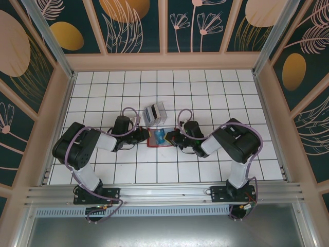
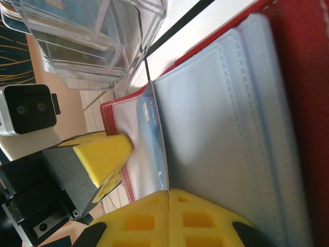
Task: Put the credit cards into the card holder
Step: Insert the credit card into the card slot.
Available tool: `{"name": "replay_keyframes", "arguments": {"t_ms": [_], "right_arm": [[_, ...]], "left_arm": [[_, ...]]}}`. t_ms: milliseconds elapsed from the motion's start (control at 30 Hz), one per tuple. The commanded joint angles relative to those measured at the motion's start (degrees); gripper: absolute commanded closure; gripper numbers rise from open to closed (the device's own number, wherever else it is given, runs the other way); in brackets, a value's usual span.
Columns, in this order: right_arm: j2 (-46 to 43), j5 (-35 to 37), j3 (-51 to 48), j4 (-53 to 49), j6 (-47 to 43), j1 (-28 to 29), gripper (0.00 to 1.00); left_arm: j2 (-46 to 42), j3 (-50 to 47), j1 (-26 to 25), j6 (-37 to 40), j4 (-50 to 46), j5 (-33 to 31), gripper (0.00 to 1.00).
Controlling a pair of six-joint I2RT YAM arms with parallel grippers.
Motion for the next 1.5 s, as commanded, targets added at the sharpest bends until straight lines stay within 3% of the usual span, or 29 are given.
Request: {"name": "replay_keyframes", "arguments": {"t_ms": [0, 233, 533, 700, 900, 1167, 1467], "right_arm": [[2.0, 1.6, 1.1, 0.3, 0.6, 1.1, 0.96], [2.8, 1.3, 4.4, -4.6, -0.3, 3.5, 0.86], [-1.8, 5.9, 4.9, -15.6, -2.1, 3.7, 0.72], [-3.5, 7.7, 5.2, -18.5, -2.8, 4.0, 0.65], [-1.4, 7.2, 10.7, -23.3, -7.5, 5.5, 0.66], [4.4, 1.0, 20.2, -28.2, -16.6, 6.4, 0.68], [0.7, 8.1, 25.6, -45.0, -29.8, 8.7, 0.64]], "left_arm": [[2.4, -2.1, 0.2, 0.5, -6.5, -1.8, 0.91], [2.2, -2.6, 0.2, -1.6, -5.3, -0.9, 0.81], [1.8, -2.7, 0.2, -4.2, -3.8, 0.4, 0.79], [1.4, -3.9, 0.2, -4.9, -2.4, 0.6, 0.66], [0.8, -4.3, 0.2, -6.0, -2.5, -0.4, 0.63], [0.6, -5.4, 0.2, -7.5, 0.4, 0.1, 0.56], [1.8, -3.3, 0.2, -7.7, -0.7, -0.7, 0.55]]}}
